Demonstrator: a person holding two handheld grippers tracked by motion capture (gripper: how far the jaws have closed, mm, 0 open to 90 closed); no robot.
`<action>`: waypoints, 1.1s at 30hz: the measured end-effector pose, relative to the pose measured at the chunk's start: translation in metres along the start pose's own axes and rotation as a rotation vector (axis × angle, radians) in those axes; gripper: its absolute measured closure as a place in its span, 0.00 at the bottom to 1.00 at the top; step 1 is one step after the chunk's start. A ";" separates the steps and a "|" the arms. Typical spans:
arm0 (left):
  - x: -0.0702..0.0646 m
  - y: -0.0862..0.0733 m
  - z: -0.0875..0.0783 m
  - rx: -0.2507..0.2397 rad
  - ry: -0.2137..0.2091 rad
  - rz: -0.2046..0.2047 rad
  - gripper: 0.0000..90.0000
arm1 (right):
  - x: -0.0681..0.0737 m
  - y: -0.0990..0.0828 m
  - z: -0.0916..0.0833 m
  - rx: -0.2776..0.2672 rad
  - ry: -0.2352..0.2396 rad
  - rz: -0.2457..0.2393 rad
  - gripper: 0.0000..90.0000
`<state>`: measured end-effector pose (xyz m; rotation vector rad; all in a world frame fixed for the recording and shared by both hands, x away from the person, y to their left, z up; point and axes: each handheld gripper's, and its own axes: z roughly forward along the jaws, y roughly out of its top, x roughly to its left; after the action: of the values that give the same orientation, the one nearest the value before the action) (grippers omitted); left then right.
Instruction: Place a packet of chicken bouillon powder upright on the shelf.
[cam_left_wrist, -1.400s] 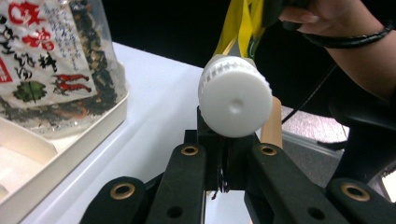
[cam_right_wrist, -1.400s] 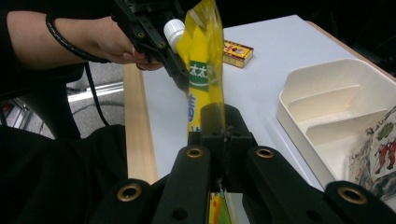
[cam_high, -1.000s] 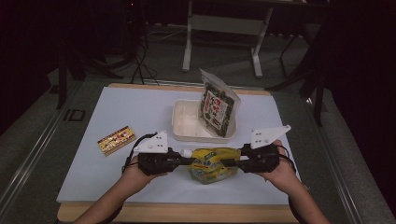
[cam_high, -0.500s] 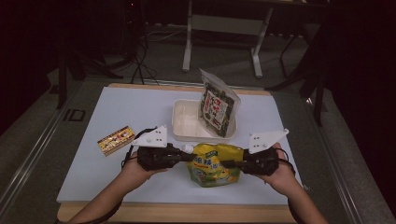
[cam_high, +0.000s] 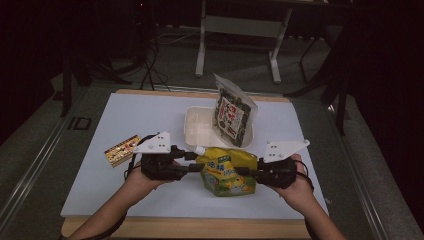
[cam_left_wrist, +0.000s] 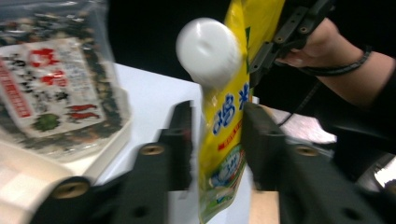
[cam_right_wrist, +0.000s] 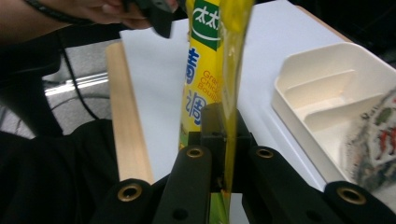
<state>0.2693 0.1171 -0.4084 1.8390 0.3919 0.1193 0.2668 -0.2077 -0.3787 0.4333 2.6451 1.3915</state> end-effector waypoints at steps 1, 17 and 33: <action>0.001 -0.002 -0.002 -0.003 0.017 -0.009 0.62 | -0.001 0.001 0.000 -0.001 -0.011 0.008 1.00; 0.000 -0.037 -0.022 -0.074 0.225 -0.113 0.00 | -0.010 0.025 -0.001 -0.080 -0.242 0.087 1.00; -0.012 -0.089 -0.025 -0.096 0.343 -0.150 0.00 | -0.022 0.055 0.032 -0.193 -0.406 0.229 1.00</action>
<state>0.2331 0.1580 -0.4834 1.6885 0.7489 0.3464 0.3061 -0.1603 -0.3522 0.9089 2.1685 1.4203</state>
